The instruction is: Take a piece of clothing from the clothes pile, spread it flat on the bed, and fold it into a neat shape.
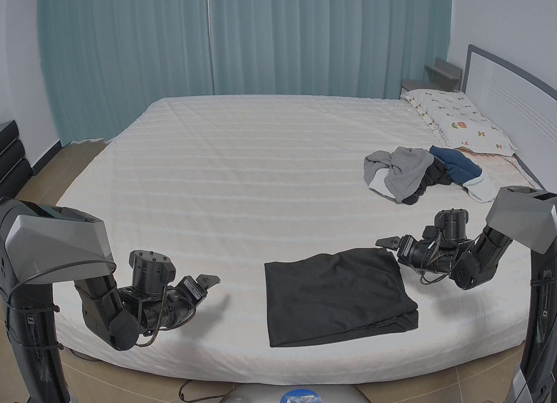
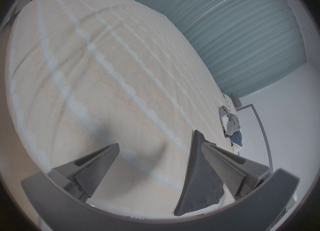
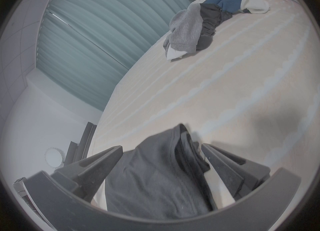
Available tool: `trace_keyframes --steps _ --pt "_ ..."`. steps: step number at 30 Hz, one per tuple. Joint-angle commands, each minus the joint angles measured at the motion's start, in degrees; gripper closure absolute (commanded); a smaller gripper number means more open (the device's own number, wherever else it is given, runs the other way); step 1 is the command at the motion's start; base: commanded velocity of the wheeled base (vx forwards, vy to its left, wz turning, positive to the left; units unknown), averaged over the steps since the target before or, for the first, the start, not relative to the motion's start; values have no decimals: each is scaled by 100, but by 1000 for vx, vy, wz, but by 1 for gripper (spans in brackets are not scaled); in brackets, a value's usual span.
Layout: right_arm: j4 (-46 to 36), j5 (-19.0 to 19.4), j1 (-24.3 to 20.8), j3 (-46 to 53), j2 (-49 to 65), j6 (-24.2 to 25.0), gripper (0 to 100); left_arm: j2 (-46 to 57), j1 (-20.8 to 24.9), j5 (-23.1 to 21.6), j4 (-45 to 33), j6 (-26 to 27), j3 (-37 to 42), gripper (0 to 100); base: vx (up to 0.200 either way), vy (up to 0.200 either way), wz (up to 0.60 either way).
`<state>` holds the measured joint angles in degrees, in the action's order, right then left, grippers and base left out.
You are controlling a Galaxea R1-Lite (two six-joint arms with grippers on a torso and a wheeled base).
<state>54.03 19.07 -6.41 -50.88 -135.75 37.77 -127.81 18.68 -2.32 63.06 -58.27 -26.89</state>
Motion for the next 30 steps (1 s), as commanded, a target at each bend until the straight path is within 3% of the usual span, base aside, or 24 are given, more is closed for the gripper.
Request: trace_keyframes --steps 1,6,16,30 --pt "90 -87 8 26 75 38 0 -16 4 3 -4 0 -9 0 0 0 0" --pt "196 -61 -88 202 260 301 0 -51 4 12 -4 9 -18 0 0 0 0" --pt "468 -43 -334 509 225 275 0 -60 13 12 -22 9 -44 0 0 0 0" --pt "486 -87 -273 448 -48 214 0 -60 4 12 -22 9 -44 0 0 0 0"
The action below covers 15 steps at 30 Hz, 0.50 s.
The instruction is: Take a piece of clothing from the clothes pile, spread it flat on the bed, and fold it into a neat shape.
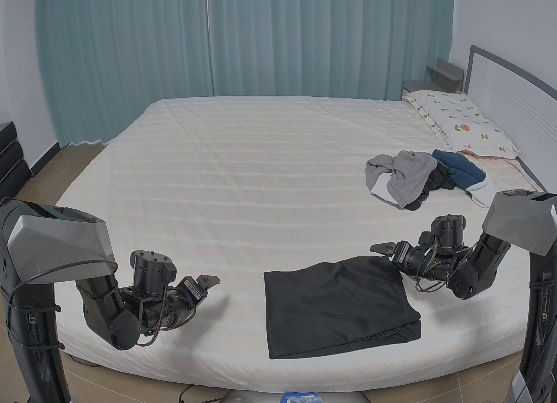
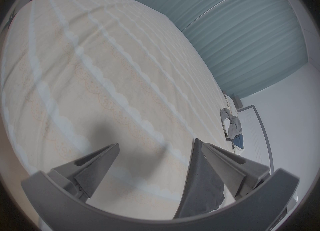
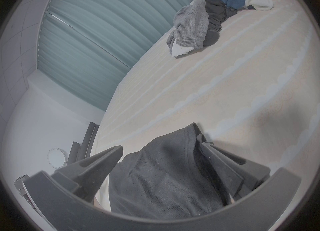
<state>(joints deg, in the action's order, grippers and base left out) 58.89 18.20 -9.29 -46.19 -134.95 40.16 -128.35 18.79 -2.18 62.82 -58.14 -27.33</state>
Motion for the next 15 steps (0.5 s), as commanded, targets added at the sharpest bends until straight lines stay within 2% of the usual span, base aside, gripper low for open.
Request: trace_keyframes --steps 1,12,15 --pt "-1 -10 24 -13 -146 -61 100 -5 -6 -2 2 -5 0 0 0 0 0" --pt "-9 -18 235 -39 -128 -175 100 -5 -6 -2 2 -5 0 0 0 0 0" --pt "-9 -10 410 -74 -119 -166 100 -5 -6 -2 11 -5 0 0 0 0 0"
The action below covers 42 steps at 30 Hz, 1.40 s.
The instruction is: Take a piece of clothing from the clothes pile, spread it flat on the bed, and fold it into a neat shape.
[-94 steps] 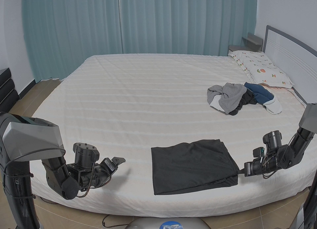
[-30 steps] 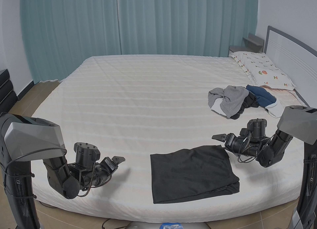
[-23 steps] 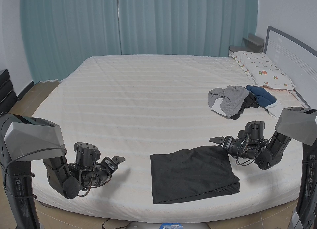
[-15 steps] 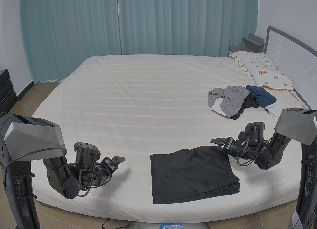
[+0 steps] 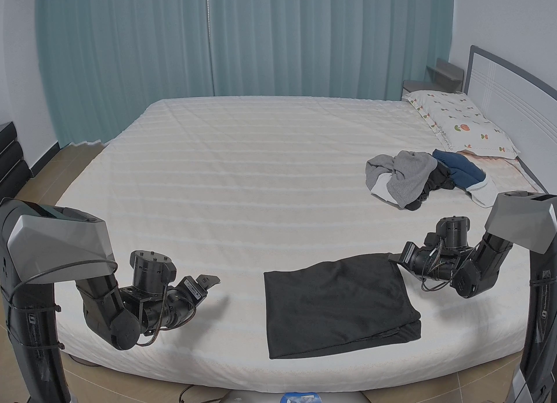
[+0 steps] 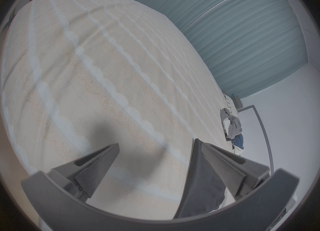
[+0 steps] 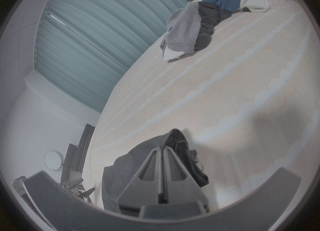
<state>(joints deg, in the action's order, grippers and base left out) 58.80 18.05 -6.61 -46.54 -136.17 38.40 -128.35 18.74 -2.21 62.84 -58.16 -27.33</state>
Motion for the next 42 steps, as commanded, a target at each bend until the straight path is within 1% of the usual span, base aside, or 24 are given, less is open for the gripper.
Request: trace_keyframes --steps 1,5,18,19,24,28,29,30,33,35,39,42 --pt "0 5 160 -48 -15 10 100 -5 -2 1 9 -2 0 0 0 0 0" --pt "-44 5 283 -180 -85 45 100 -5 -2 1 9 -2 0 0 0 0 0" --pt "-70 5 362 -215 -156 45 100 -5 -2 1 0 -2 0 0 0 0 0" --pt "-61 5 397 -197 -147 36 0 -5 7 1 0 -2 0 0 0 0 0" --pt "-44 198 520 66 196 -8 0 -5 -2 1 0 -2 0 0 0 0 0" --pt "-61 726 617 550 653 -52 0 -5 7 1 0 -2 0 0 0 0 0" --pt "-61 787 617 611 697 -61 0 -5 7 1 0 -2 0 0 0 0 0" --pt "-70 954 617 840 838 -166 0 -5 7 1 0 -2 -9 0 0 0 0" --pt "-70 1200 608 1279 1049 -553 0 -5 7 1 0 -2 -9 0 -133 0 0" --pt "-70 1280 573 1464 1101 -746 0 -5 7 1 0 -2 0 0 -200 0 0" --pt "-70 1315 459 1613 1119 -975 0 -5 -2 1 0 -2 0 0 -200 0 0" --pt "-70 1315 441 1684 1119 -1001 0 -5 7 1 9 -2 0 0 -200 0 0"
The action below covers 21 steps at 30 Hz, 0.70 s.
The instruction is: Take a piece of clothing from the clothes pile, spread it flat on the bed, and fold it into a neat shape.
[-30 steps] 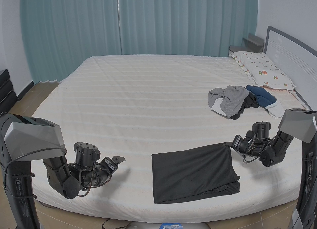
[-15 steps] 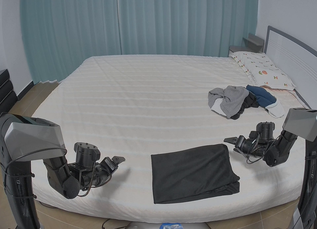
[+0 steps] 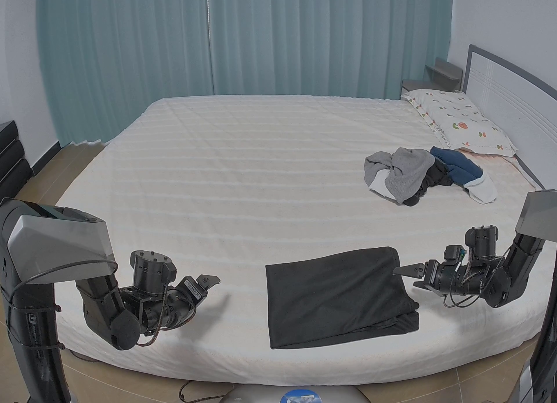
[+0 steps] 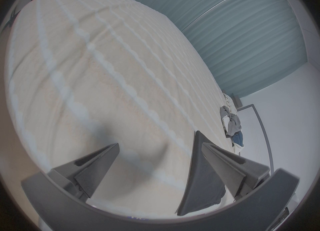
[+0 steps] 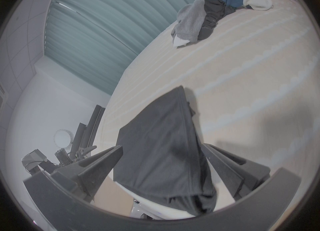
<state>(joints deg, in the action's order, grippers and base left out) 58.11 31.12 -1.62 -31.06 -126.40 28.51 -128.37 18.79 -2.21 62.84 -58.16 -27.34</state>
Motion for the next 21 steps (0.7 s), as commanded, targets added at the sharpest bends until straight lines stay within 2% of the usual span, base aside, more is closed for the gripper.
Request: trace_keyframes --steps 1,4,21 --pt "7 8 -84 162 151 -13 0 -4 2 1 9 -2 10 0 -200 0 0" --pt "7 8 -110 171 151 -13 0 -4 2 1 9 -2 10 0 -200 0 0" --pt "16 -10 -181 -23 -16 -39 0 -4 11 1 9 -2 10 0 0 0 0"
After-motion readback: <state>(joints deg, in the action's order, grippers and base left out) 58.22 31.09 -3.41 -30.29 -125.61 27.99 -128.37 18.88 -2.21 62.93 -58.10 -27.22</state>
